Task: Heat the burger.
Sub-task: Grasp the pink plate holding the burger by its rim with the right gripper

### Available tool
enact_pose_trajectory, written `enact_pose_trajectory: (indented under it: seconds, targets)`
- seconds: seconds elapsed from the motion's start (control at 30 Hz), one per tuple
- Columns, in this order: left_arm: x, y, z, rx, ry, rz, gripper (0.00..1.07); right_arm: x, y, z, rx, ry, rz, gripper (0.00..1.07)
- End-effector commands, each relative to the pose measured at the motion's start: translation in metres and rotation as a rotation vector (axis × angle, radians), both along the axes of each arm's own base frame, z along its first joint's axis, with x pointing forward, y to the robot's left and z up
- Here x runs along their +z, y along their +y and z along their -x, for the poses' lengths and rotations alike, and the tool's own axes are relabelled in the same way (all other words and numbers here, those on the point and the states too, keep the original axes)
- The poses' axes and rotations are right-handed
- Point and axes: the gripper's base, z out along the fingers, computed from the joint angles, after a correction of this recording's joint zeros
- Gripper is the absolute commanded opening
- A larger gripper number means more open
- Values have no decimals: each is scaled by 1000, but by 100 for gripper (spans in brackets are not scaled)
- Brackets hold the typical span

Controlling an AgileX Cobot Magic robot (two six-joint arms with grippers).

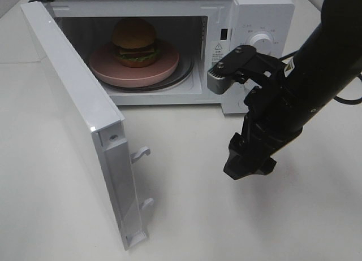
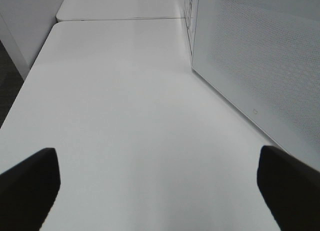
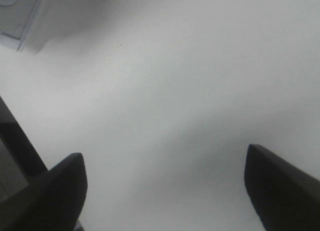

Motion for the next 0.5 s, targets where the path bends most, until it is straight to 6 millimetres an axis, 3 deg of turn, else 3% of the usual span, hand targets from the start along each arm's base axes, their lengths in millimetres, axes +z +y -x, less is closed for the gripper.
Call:
enact_pose_trajectory:
  seconds: [0.03,0.27,0.47,0.5]
  targets:
    - [0,-1,2,0,-23,6,103,7,15,-5,317,-82,29,77]
    - [0,-1,2,0,-23,6,103,4,35,-29,503,-52,87,77]
    - [0,-1,2,0,-23,6,103,-2,61,-55,660,-3,158,77]
    - [0,-1,2,0,-23,6,103,-3,73,-65,698,-37,162,77]
